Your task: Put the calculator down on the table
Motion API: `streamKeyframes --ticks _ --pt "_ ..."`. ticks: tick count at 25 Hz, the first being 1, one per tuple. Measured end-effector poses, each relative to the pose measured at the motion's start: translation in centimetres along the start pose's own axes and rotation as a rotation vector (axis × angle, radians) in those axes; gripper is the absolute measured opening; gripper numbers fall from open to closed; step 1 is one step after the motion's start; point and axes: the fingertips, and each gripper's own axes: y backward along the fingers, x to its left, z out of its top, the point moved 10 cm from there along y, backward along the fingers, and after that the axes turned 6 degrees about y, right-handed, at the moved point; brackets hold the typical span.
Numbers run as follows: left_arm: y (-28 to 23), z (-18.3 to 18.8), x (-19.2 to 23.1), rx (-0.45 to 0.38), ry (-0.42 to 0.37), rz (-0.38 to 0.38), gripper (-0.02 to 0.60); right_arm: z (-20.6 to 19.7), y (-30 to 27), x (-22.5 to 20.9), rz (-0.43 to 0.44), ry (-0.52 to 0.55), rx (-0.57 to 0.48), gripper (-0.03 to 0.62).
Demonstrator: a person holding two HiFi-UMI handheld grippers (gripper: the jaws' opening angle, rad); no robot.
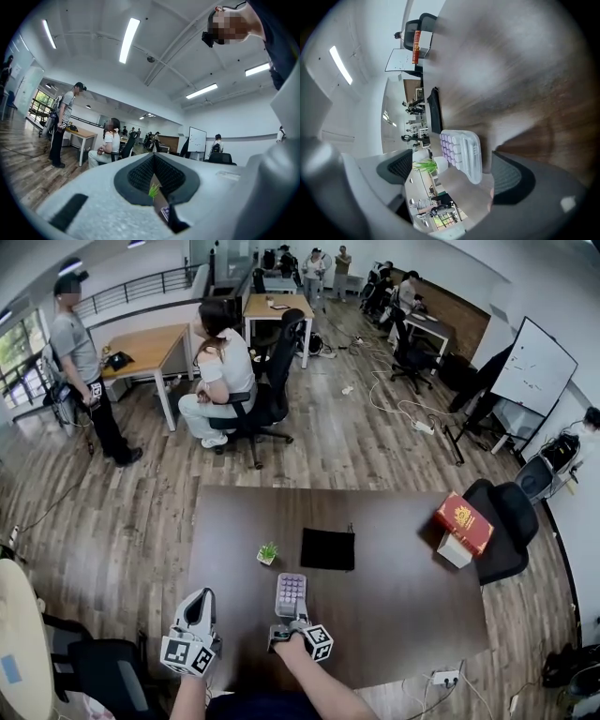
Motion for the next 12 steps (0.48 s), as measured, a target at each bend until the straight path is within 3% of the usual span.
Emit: streamKeyframes --ticks 12 --pt "0.0 0.3 0.3 -0.020 0.006 0.014 -0.005 1.4 2.3 10.2 0.352 0.047 0.064 0.522"
